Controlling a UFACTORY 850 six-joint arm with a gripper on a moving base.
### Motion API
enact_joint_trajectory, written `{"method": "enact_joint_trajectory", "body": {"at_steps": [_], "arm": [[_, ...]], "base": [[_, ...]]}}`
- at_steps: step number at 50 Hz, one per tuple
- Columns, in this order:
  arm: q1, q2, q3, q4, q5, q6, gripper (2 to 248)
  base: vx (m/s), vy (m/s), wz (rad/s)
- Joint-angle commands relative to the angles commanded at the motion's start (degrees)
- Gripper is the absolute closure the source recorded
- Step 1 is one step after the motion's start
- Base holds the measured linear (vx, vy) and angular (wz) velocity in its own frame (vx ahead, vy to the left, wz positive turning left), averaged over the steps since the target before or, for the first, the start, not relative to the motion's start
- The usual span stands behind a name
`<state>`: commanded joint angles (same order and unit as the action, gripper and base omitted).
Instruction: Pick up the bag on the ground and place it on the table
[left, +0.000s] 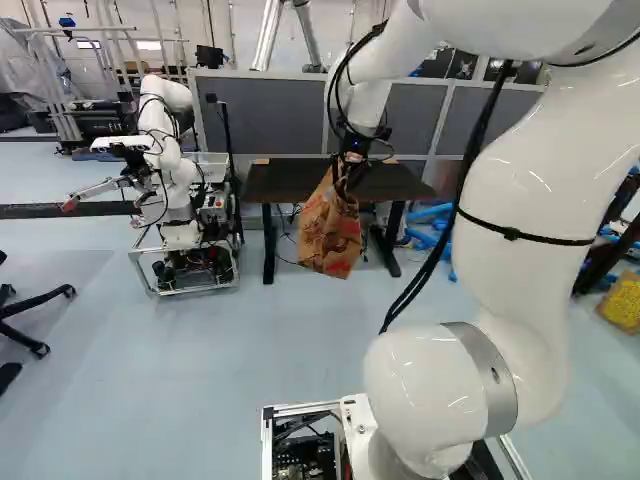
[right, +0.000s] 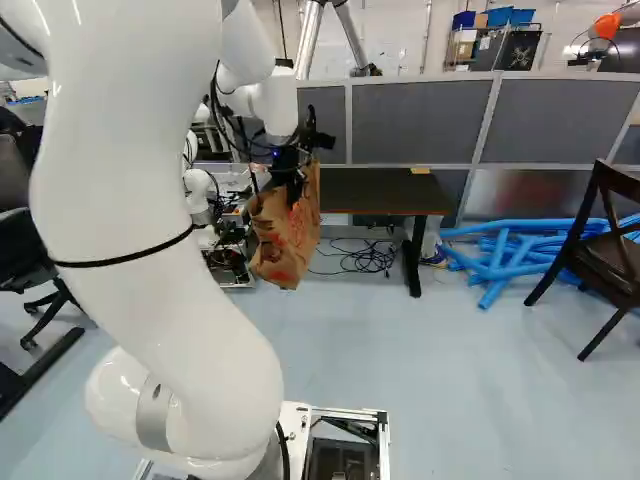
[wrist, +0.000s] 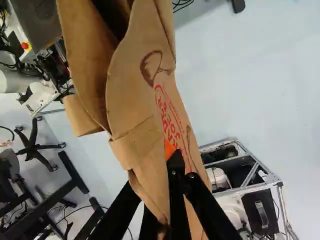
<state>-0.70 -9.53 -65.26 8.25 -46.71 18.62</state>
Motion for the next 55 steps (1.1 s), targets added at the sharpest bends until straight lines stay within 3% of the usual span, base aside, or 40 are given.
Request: {"method": "enact_joint_trajectory", "body": {"at_steps": [55], "arm": [[0.1, 1.4, -8.6, 0.0, -10.1, 0.0, 228]], "base": [[0.0, 0.0, 0.0]]}}
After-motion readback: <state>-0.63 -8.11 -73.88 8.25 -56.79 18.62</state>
